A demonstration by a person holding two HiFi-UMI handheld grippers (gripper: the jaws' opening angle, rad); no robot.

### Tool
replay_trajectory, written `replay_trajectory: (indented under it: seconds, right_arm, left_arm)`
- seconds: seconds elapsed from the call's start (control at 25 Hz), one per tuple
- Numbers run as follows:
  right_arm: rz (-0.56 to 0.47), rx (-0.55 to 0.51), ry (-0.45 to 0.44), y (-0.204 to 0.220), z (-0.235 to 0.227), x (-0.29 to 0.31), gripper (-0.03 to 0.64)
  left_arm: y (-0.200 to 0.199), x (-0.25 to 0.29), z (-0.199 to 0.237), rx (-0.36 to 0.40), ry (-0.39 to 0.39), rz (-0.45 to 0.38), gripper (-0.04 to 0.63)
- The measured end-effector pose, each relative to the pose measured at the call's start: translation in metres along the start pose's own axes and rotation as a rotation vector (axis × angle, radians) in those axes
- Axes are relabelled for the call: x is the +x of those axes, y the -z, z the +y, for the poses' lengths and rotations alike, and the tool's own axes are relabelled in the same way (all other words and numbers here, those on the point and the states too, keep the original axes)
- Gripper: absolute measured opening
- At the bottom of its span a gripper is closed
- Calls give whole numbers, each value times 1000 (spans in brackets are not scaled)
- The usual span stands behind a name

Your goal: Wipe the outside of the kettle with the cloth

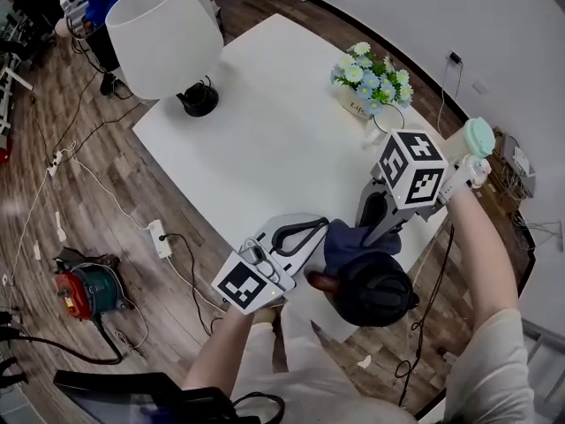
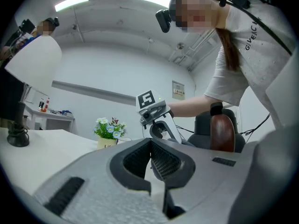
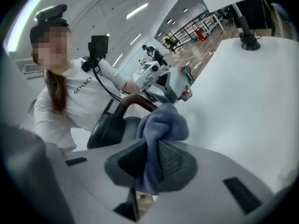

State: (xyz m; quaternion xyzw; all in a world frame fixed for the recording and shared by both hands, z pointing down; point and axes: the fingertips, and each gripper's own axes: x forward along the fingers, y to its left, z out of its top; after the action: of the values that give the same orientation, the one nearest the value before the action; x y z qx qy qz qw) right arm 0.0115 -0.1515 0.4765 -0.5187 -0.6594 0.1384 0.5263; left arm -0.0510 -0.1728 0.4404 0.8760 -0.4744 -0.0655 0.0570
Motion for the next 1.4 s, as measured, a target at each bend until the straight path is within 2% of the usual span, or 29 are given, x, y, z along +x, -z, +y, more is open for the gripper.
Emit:
replay_trajectory:
  seconds: [0.12,0.52,0.64,0.76,0.84,0.92,1.04,1.2,1.4]
  right_arm:
    - [70,22,-25,4,-12,15,51]
    - [220,95,-84,12,-50,52,51]
    - [260,58,-4,17,-63,56,51]
    - [208,-15,127,2,-67,34,51]
    - [142,-62,172,-17,-49,5,51]
    - [106,-117,179,-37,-16,-24,51]
    - [102,-215,149,-65,40,-54,51]
    - [155,-305,10,-91,89,-51,51]
    - [295,-272,-116,-86,71,-5,51]
  left_arm:
    - [6,-9,0,-17,-30,-2,8]
    - [16,-22,-5,-49,-53,-13,8]
    - [22,-25,-3,-68,-77,-4,8]
    - [28,-33,-1,-71,-88,2,8]
    - [30,-40,-2,-75,-97,8,8]
    - [29,-46,-3,-82,-111,10,8]
    - [22,-53,-6,-101,-133,4,8]
    - [15,-57,-12,-81,-132,-7,8]
    - [18,-58,-16,-80,-139,-6,8]
